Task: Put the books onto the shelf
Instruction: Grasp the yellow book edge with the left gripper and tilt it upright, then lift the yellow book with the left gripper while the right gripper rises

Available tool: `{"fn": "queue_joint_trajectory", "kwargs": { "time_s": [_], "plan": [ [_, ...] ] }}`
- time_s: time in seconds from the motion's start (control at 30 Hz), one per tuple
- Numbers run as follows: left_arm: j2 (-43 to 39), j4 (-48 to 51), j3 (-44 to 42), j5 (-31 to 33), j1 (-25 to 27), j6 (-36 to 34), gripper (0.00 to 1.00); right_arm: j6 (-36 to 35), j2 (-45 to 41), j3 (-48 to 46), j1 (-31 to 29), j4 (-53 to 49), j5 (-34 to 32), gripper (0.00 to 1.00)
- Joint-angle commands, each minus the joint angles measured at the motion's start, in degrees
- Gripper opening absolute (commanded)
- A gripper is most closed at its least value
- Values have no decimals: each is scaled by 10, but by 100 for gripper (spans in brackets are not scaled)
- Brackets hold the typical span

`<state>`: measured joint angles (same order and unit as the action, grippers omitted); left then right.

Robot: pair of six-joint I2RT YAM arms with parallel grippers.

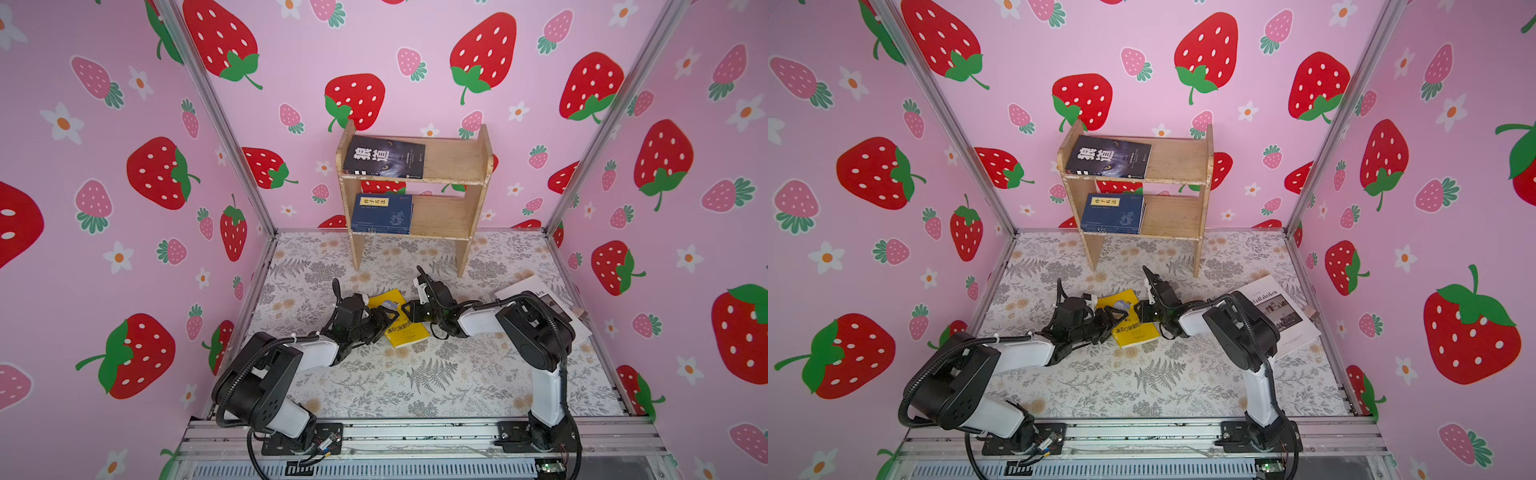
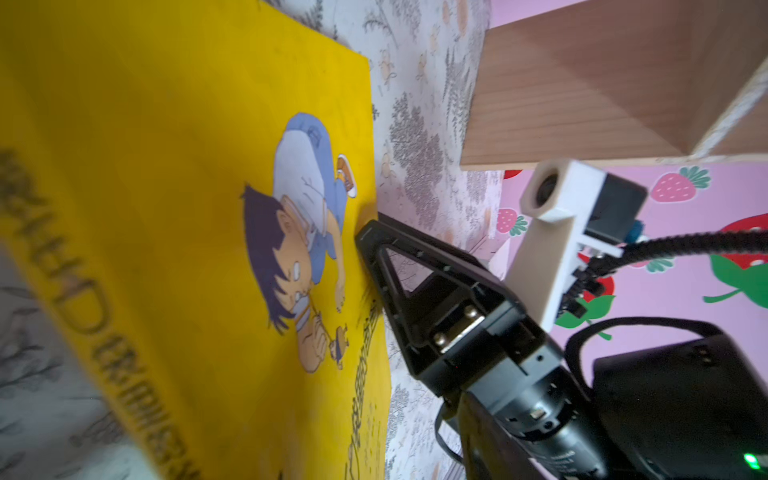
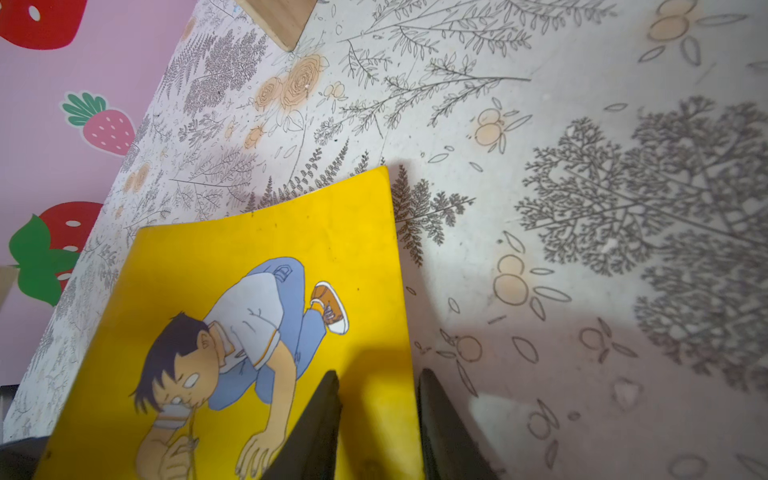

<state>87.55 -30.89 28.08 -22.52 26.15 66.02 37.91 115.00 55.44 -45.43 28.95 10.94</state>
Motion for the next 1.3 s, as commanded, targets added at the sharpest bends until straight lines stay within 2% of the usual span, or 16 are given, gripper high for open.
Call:
{"fn": "queue_joint_trajectory", "kwargs": {
  "time_s": [0.0, 0.13, 0.63, 0.9, 1.07, 1.1, 1.27],
  "plan": [
    [21, -4, 24, -6, 5, 1, 59, 12, 17, -33, -15, -91, 28, 34],
    [37, -25, 20, -8, 5, 12, 47, 15, 11, -36, -15, -88, 28, 34],
    [28, -7, 20, -10, 5, 3, 0, 26, -25, -36, -12, -71, 44, 35],
    [-1, 20, 19, -13, 5, -9, 0, 28, -76, -40, 2, -58, 52, 39],
    [-44, 63, 22, -9, 5, -32, 0, 30, -120, -54, 18, -58, 43, 51],
    [-56, 72, 24, -8, 5, -37, 0, 33, -132, -58, 22, -59, 38, 58],
    [-132, 164, 50, 2, 5, -84, 0, 46, -206, -82, 50, -59, 27, 64]
  ]
}}
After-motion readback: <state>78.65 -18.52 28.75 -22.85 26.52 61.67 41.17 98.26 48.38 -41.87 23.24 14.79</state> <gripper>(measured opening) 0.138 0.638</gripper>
